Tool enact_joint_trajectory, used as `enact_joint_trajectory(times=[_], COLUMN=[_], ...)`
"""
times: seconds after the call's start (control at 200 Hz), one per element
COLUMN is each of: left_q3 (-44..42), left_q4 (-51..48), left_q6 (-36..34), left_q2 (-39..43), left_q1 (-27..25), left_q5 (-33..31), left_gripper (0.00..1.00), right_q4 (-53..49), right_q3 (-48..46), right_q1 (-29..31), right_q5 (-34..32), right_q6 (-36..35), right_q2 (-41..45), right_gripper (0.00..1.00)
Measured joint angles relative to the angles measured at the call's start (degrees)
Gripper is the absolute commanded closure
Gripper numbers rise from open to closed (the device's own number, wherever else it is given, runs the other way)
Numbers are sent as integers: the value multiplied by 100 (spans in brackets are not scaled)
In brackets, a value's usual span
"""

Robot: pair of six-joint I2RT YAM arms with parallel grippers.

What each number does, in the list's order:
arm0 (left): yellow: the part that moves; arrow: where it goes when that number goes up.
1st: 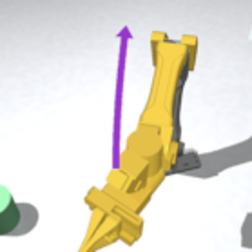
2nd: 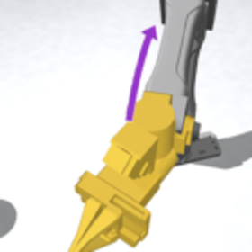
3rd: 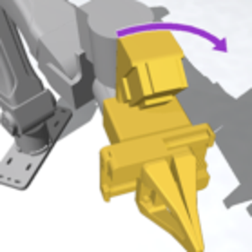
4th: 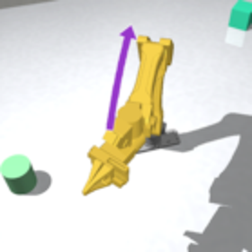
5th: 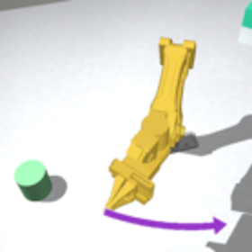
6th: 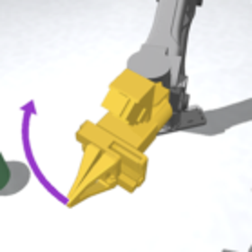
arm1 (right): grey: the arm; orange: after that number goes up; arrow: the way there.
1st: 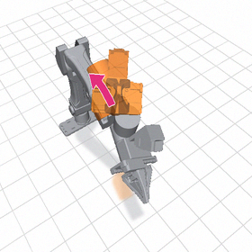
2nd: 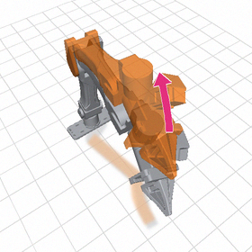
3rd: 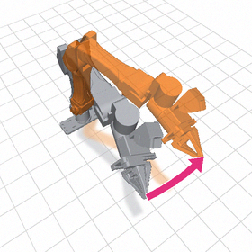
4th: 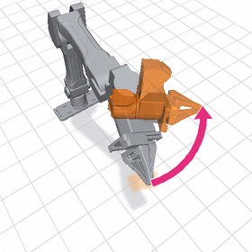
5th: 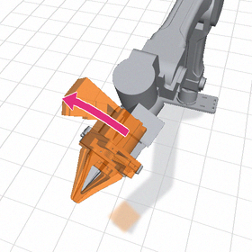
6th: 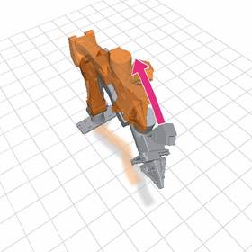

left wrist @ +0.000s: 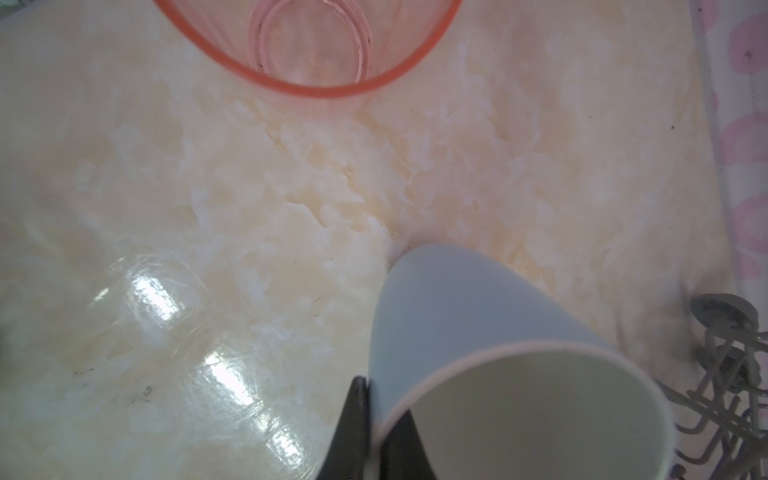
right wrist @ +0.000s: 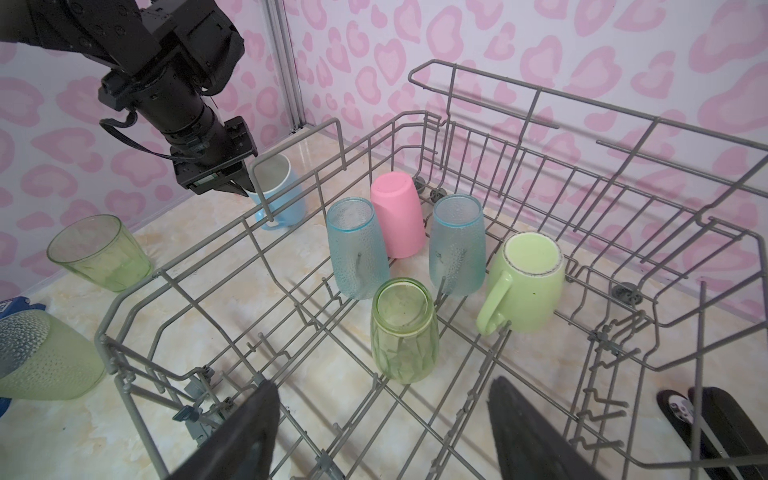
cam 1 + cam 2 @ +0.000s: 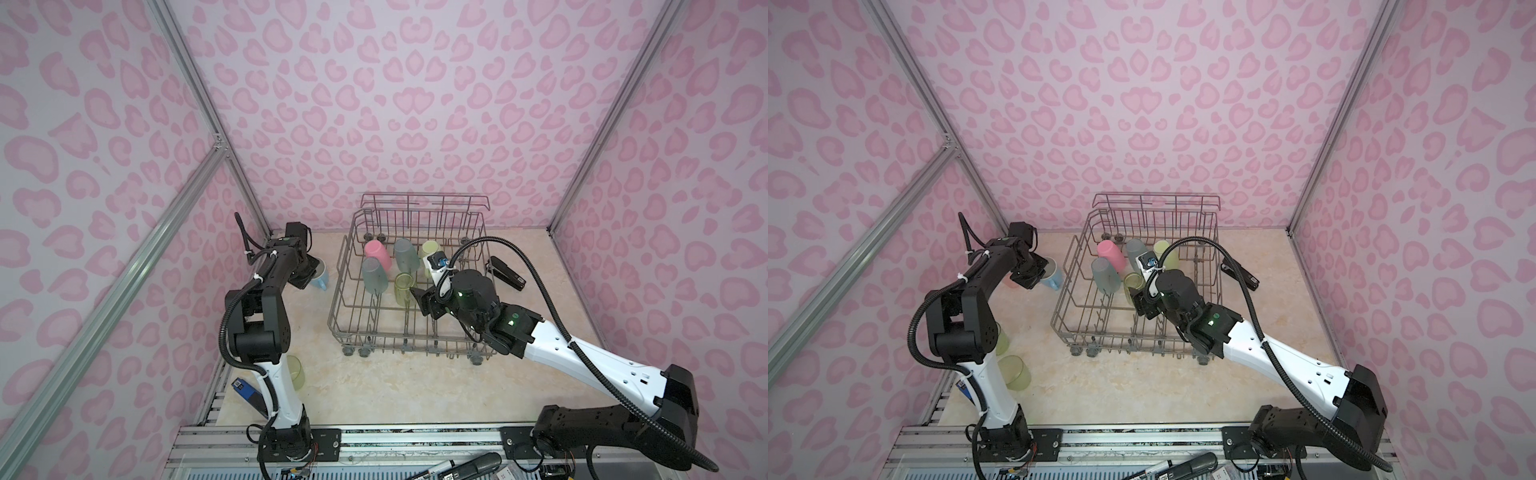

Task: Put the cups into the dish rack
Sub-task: 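Lower the left gripper onto the light-blue mug rim and close it, then lift the light-blue mug over the rack with the left gripper while the right gripper approaches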

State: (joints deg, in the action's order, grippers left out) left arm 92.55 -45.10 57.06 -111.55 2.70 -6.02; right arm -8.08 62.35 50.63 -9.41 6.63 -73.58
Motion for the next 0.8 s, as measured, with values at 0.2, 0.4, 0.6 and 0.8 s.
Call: enact_joint_trajectory(times=[0.2, 0.4, 0.6, 0.8], left_q3=[-205, -319, -579, -901], left_q4=[22, 15, 61, 278], left_q6=[-17, -9, 153, 404], left_q2=[555, 1005, 1768, 2594], left_q1=[0, 2, 24, 57], left_q5=[-66, -48, -66, -15], left_gripper=[96, 97, 96, 97], right_q4=[2, -2, -33, -31], right_q3=[0, 7, 127, 358], right_q1=[-2, -2, -13, -50], right_q5=[0, 2, 68, 214], right_q6=[199, 616, 1117, 1751], right_q2=[35, -26, -203, -420], right_gripper=[21, 21, 20, 20])
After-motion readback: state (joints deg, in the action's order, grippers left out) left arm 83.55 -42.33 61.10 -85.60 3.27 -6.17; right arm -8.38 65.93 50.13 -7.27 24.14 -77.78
